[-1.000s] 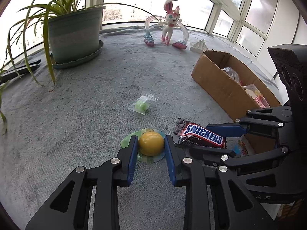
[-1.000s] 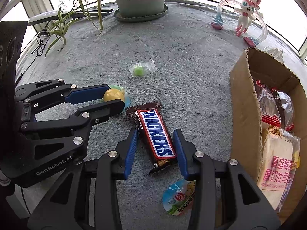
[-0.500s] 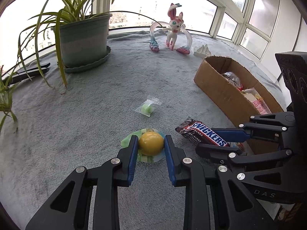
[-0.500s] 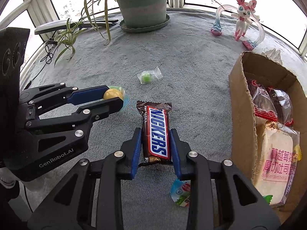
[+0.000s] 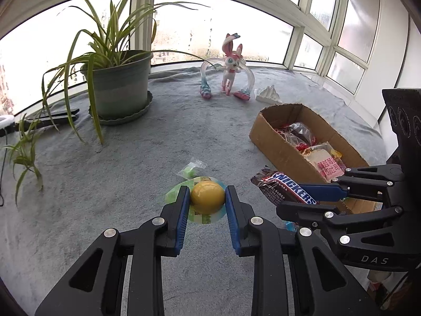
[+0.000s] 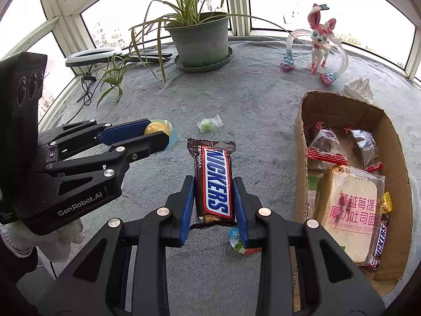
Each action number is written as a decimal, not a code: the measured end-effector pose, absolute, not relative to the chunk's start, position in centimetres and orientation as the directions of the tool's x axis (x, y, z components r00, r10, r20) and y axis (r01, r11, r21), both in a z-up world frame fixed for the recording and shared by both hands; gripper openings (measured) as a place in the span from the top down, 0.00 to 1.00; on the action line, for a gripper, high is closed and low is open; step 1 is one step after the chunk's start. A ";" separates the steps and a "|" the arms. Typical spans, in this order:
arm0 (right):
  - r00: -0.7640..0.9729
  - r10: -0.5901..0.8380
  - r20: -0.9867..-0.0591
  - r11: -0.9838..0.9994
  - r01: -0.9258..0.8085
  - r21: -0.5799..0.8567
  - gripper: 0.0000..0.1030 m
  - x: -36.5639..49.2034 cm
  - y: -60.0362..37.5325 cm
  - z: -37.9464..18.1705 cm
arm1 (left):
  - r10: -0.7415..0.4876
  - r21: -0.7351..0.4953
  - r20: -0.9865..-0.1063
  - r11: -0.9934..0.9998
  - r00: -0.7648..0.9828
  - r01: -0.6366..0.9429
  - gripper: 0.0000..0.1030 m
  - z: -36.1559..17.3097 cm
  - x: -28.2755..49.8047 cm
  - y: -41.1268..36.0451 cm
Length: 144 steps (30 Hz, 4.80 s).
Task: Organize snacks
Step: 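Carry the yellow ball candy and Snickers bar over the box, then open the right gripper to drop the Snickers bar into the box, then lower the yellow ball candy into the box and open the left gripper while the right moves back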
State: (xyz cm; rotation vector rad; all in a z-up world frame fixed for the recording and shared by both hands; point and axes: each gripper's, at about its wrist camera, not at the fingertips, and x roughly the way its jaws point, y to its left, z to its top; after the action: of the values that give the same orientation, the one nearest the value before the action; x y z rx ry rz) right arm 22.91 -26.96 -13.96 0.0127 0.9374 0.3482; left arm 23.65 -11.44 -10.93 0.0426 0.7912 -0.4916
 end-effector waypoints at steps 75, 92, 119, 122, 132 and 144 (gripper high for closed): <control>0.616 0.109 -0.780 0.990 0.000 0.138 0.56 16.8 -44.6 -12.0 | -0.544 -0.184 -0.685 0.773 0.485 0.606 0.73 -9.3 22.5 -28.5; 0.642 0.182 -0.745 0.981 -0.073 0.178 0.56 16.0 -38.5 -10.0 | -0.471 -0.203 -0.678 0.858 0.564 0.472 0.73 -8.4 24.1 -18.5; 0.636 0.161 -0.755 0.976 0.009 0.216 0.56 13.2 -41.6 -10.9 | -0.581 -0.246 -0.671 0.761 0.461 0.600 0.73 -9.1 27.7 -28.8; 0.633 0.151 -0.759 0.976 0.029 0.218 0.56 12.7 -42.7 -11.2 | -0.566 -0.230 -0.682 0.767 0.463 0.599 0.73 -9.5 28.9 -30.4; 0.635 0.131 -0.762 0.973 0.064 0.221 0.56 11.9 -44.2 -11.4 | -0.552 -0.208 -0.693 0.769 0.464 0.605 0.58 -9.9 29.6 -32.5; 0.627 0.149 -0.765 0.974 0.040 0.223 0.56 12.5 -42.2 -11.3 | -0.551 -0.161 -0.664 0.766 0.505 0.623 0.58 -8.1 28.3 -31.1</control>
State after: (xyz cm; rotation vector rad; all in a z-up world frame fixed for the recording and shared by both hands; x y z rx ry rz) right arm 12.49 -42.21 -11.33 0.2278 0.8936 0.0629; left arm 28.33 -31.10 -8.09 0.1032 0.7627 -0.7097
